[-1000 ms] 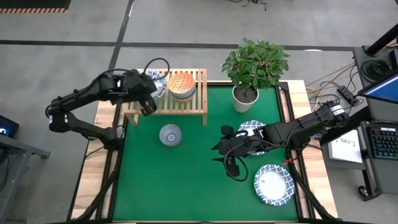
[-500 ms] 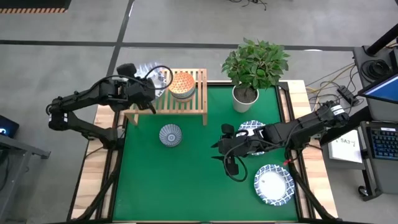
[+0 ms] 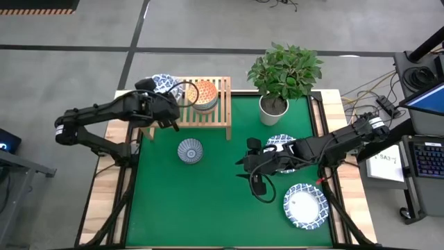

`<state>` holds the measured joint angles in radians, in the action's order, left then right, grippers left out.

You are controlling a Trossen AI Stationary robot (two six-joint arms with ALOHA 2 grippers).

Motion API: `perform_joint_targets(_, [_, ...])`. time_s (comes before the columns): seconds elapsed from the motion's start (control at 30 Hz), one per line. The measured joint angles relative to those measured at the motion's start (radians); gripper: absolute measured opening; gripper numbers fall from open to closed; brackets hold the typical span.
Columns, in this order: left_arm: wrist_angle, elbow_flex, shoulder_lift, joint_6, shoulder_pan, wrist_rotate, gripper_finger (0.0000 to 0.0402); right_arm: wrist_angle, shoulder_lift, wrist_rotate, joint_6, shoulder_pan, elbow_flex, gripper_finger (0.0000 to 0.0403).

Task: Place and stack bowls onto a shelf
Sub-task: Stack the center white bowl on top of the other white bowl on the shelf

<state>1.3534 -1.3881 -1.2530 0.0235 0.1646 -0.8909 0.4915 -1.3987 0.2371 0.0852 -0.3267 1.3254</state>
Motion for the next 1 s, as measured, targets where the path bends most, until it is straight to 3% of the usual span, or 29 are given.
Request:
perform_joint_targets(0.2, [-0.012, 0.012, -0.003, 0.047, 0.000, 0.049, 0.0040, 0.004, 0.000, 0.000, 0.000, 0.000, 0.000, 0.0180])
perform_joint_targets(0.5, [0.001, -0.079, -0.002, 0.068, 0.001, 0.221, 0.0150, 0.003, 0.000, 0.000, 0.000, 0.000, 0.000, 0.0180])
perform_joint_targets(0.63, [0.035, -0.171, 0.002, -0.050, 0.001, 0.241, 0.0182, 0.003, 0.000, 0.000, 0.000, 0.000, 0.000, 0.0180])
perform_joint_targets(0.77, [0.067, -0.222, 0.034, -0.274, 0.010, 0.416, 0.0188, 0.003, 0.000, 0.000, 0.000, 0.000, 0.000, 0.0180])
perform_joint_targets(1.0, [0.045, -0.199, 0.090, -0.316, 0.134, 0.519, 0.0165, 0.004, 0.000, 0.000, -0.018, 0.000, 0.000, 0.0180])
